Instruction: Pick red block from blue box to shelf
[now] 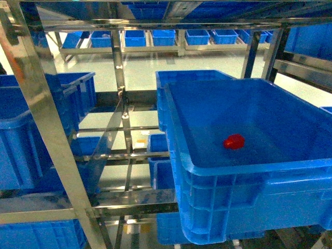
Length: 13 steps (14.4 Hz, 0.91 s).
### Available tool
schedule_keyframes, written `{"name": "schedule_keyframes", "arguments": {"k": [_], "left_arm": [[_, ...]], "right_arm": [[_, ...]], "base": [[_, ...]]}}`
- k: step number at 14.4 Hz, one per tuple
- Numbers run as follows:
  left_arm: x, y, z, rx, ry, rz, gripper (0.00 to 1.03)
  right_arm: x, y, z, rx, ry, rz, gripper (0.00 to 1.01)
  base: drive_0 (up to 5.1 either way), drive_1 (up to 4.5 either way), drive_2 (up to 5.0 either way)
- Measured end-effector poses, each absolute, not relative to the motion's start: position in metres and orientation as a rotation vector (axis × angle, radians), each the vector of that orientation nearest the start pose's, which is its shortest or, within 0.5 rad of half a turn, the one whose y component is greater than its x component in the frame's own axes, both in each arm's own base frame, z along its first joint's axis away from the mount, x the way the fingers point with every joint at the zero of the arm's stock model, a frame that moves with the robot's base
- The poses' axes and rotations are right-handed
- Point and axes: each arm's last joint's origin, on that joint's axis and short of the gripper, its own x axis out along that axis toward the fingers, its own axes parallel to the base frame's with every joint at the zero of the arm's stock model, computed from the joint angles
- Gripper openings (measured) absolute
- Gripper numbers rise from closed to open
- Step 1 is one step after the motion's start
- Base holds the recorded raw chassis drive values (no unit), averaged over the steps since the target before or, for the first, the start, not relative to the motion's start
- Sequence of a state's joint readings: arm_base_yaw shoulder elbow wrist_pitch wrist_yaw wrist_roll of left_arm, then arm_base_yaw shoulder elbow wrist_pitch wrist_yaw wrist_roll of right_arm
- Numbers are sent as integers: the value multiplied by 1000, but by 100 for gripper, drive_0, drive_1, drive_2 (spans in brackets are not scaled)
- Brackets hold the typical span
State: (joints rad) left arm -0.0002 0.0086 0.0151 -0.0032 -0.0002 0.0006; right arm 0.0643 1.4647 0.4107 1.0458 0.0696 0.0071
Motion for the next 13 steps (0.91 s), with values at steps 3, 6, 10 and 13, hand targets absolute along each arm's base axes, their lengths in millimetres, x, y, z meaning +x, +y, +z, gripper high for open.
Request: {"name": "schedule_keyframes", "arguments": {"k": [3,6,10,13], "left_arm": [[97,0,168,0,-3,0,98],[97,0,168,1,-2,0,98],[97,0,168,1,-3,0,98],[97,0,168,0,-3,0,98]], "right_arm": [[227,4,178,6,1,11,17],[204,-1,171,3,6,-9,2],[178,-1,162,3,16,-5,2],[158,-1,162,3,20,-5,2]], "base": [[0,0,0],[0,0,0],[0,0,0],[0,0,0]]}}
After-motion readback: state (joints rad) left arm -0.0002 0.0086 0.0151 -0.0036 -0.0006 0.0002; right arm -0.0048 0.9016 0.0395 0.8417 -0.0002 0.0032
